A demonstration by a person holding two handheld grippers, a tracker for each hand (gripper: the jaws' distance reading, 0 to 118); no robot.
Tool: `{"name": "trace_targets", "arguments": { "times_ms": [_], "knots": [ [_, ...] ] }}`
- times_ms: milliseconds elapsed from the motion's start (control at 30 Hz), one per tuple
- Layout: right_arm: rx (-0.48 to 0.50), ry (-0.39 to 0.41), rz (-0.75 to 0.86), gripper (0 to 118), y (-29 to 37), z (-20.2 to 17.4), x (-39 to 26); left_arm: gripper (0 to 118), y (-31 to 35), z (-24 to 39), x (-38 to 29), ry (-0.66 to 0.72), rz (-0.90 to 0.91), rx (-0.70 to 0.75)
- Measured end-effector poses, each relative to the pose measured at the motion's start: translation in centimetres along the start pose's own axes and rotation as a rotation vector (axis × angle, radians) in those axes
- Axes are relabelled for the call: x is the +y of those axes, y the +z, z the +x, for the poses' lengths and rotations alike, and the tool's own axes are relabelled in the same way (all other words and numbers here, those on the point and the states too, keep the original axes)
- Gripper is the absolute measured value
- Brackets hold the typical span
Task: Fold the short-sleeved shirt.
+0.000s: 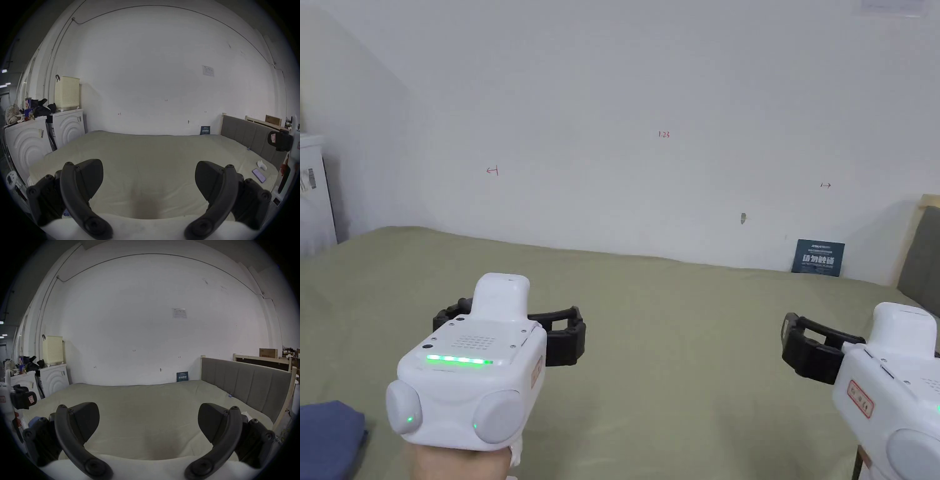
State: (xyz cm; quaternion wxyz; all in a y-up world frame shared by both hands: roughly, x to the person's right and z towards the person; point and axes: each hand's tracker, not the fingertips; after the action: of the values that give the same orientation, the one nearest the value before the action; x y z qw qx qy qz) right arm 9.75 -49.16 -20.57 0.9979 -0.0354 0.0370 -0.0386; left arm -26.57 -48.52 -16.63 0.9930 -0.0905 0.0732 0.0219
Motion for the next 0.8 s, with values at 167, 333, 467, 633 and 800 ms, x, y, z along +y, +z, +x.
{"name": "trace_targets", "arguments": {
  "times_ms": [167, 333, 467, 633, 800],
  "knots": [
    [-0.051, 0.013, 0.019, 118, 0.2, -0.2, 0.5, 117, 0.3, -0.3, 0.3, 0.040, 0.016, -0.010],
    [-0.030, -0.047, 0.004, 118, 0.2, 0.5, 0.6, 117, 0.4, -0.2, 0.6, 0.028, 0.022, -0.010],
    [-0.018, -0.021, -0.033, 118, 0.3, 0.3, 1.2, 117, 0.4, -0.3, 0.6, 0.023, 0.017, 0.002],
    [-0.065, 0.016, -0.073, 118, 0.3, -0.4, 2.1, 117, 0.3, -0.5, 0.5, 0.068, 0.008, 0.001],
    [-0.004, 0.011, -0.080, 118, 0.5, 0.0, 2.8, 117, 0.3, -0.3, 0.5, 0.032, -0.004, 0.015]
  ]
}}
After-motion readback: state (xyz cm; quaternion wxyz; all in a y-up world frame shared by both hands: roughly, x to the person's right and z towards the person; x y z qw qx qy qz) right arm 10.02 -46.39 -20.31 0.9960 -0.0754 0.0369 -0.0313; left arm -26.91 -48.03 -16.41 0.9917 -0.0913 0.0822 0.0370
